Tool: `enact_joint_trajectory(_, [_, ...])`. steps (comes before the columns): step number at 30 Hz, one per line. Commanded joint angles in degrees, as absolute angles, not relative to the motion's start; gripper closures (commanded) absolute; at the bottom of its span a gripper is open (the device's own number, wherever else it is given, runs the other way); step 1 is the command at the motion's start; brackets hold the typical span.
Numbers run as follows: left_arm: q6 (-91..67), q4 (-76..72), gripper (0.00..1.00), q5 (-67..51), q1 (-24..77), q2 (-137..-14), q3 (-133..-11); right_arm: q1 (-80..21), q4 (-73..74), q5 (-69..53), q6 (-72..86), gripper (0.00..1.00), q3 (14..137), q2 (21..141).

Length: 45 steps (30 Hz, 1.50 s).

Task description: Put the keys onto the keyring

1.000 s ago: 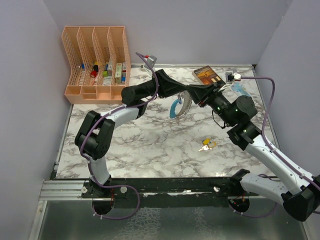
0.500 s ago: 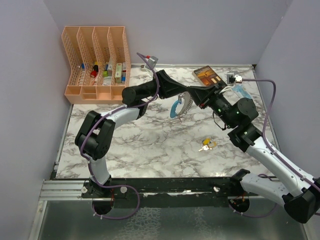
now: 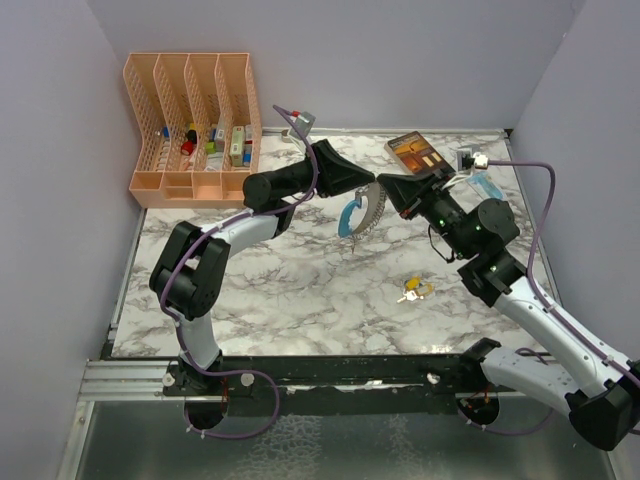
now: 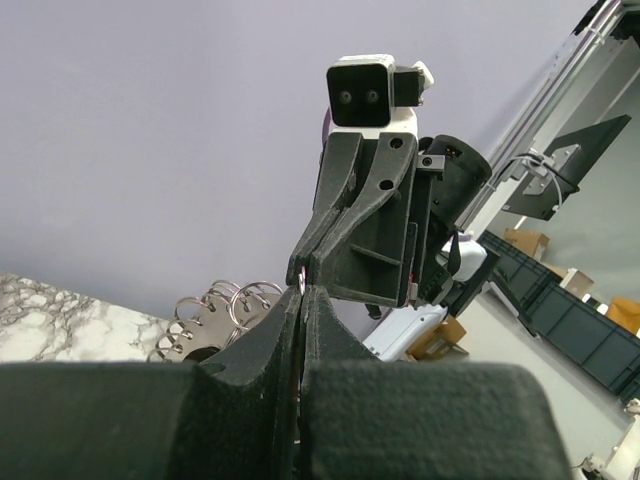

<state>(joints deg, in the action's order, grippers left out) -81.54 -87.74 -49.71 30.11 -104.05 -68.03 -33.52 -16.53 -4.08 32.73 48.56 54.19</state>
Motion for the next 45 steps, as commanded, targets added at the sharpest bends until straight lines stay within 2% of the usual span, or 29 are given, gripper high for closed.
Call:
enact_joint_trajectory(1, [-81.6,-102.8,1.00,-49.7,30.2,-102.6,-70.6,-33.1,-17.0,-4.1,32.6,0.96,48.1,53.9])
enact_joint_trajectory(3, [-81.6,-102.8,1.00,-49.7,30.3,-102.7,-70.7,-33.0,-17.3,-4.7,32.7,0.94,48.2,54.2])
enact_joint_trajectory(6, [-81.6,-102.8,1.00,-49.7,30.6,-102.9,-70.9,-33.0,-17.6,-5.5,33.2,0.86,48.4,54.8])
enact_joint_trajectory(12, [-81.7,-102.8,1.00,-49.6,30.7,-103.0,-70.9,-33.0,-18.8,-6.6,34.0,0.85,48.1,55.6])
enact_joint_trajectory(15, [-81.7,-102.8,1.00,-49.5,30.8,-103.0,-70.9,-33.0,-19.3,-7.0,34.1,0.85,48.0,56.0])
enact_joint_trajectory(21, [-81.4,-102.8,1.00,-49.8,31.0,-103.1,-71.0,-33.0,-21.1,-7.5,34.2,0.99,47.2,55.6])
enact_joint_trajectory(26, [-81.6,-102.8,1.00,-49.9,31.1,-103.4,-70.9,-33.0,-21.8,-7.9,33.4,0.99,47.0,55.4])
enact_joint_trajectory(27, [-81.6,-102.8,0.96,-50.3,31.1,-103.5,-70.9,-33.0,-21.4,-7.8,32.9,0.99,47.1,55.3])
enact_joint_trajectory(30, [-80.6,-102.7,0.88,-51.9,31.2,-103.5,-70.4,-33.0,-18.6,-7.8,30.7,0.99,48.6,54.8])
enact_joint_trajectory(33, [-80.1,-102.7,0.84,-54.7,31.2,-103.2,-69.6,-32.9,-13.9,-8.9,27.4,0.99,51.6,54.8])
enact_joint_trajectory(45, [-79.9,-102.7,0.79,-66.6,31.1,-101.3,-70.3,-32.9,6.6,-14.3,16.8,0.99,64.4,55.4])
